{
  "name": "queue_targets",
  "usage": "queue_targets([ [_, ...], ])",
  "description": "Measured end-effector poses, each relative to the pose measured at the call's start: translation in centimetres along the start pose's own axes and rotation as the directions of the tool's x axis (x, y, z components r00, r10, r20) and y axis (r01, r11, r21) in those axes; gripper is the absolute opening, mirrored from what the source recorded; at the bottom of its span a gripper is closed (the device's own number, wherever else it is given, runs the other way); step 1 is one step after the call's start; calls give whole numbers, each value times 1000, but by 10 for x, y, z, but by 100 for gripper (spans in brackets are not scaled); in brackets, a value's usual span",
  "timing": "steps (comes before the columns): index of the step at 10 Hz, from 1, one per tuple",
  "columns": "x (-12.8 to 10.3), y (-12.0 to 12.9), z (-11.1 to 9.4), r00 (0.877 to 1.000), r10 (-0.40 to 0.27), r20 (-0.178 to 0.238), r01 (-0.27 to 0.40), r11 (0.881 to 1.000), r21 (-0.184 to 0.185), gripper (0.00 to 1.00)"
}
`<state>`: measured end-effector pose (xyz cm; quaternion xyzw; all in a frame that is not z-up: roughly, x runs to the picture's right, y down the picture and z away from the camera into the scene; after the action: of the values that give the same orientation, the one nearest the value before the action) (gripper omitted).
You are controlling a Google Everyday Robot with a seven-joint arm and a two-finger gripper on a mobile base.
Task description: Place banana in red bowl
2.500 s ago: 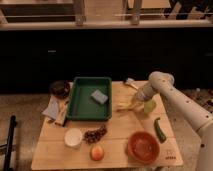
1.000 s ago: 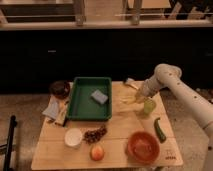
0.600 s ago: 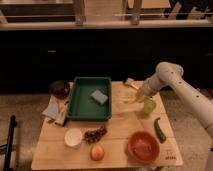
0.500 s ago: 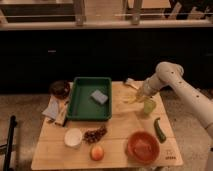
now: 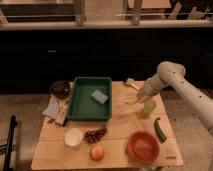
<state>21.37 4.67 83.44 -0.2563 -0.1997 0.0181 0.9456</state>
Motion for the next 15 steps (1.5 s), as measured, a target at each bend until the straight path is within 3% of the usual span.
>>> queue_targets([
  [15, -2, 43, -12, 994, -102, 37, 103, 994, -27, 5],
])
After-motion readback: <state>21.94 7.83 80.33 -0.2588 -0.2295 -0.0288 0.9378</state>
